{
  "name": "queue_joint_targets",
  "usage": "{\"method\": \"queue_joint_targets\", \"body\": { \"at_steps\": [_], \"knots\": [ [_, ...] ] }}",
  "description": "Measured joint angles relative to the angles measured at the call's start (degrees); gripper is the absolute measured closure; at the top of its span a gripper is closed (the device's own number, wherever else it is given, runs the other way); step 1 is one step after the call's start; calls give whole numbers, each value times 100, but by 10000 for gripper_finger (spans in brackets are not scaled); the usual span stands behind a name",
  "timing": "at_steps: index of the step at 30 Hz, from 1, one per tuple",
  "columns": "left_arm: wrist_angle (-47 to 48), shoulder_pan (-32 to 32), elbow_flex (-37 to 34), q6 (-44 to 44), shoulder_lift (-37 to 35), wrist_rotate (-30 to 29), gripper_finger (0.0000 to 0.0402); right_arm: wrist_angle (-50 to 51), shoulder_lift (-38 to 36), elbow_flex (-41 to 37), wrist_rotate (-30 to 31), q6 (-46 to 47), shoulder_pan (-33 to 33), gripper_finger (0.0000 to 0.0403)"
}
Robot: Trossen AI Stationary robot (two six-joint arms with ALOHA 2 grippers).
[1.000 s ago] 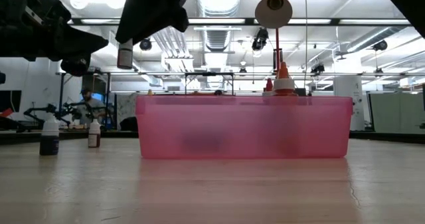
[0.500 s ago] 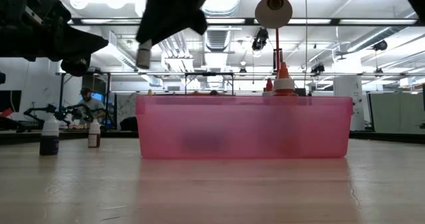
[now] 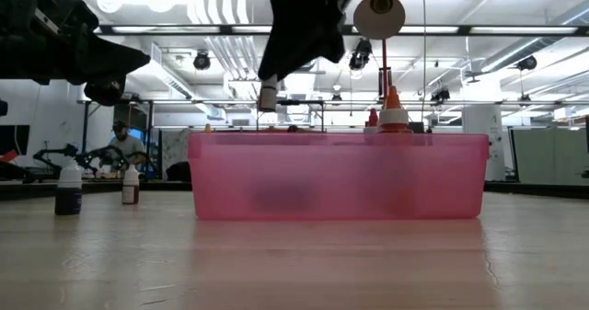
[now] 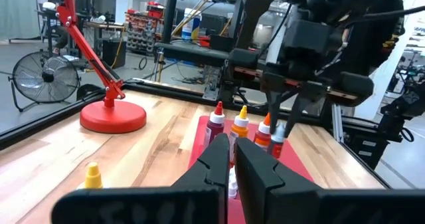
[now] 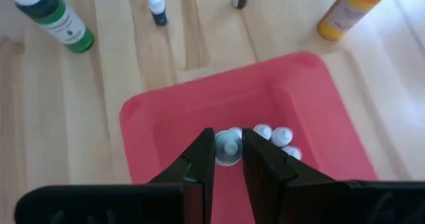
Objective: Pick & Place food coloring
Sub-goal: Put the small red food coloring bottle into the red bin
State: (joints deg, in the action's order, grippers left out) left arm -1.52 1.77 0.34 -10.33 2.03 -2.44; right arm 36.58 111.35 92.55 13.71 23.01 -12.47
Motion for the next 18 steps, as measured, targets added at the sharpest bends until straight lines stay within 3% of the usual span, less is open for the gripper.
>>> {"method": "queue_joint_targets", "body": {
  "at_steps": [11,18],
  "knots": [
    [2,-1,0,0,3,0,402,-289,-50,-513,19,462,-114,349],
    [2,-1,0,0,3,2,402,-290,-45,-527,460,1146,-129,349]
  ]
}}
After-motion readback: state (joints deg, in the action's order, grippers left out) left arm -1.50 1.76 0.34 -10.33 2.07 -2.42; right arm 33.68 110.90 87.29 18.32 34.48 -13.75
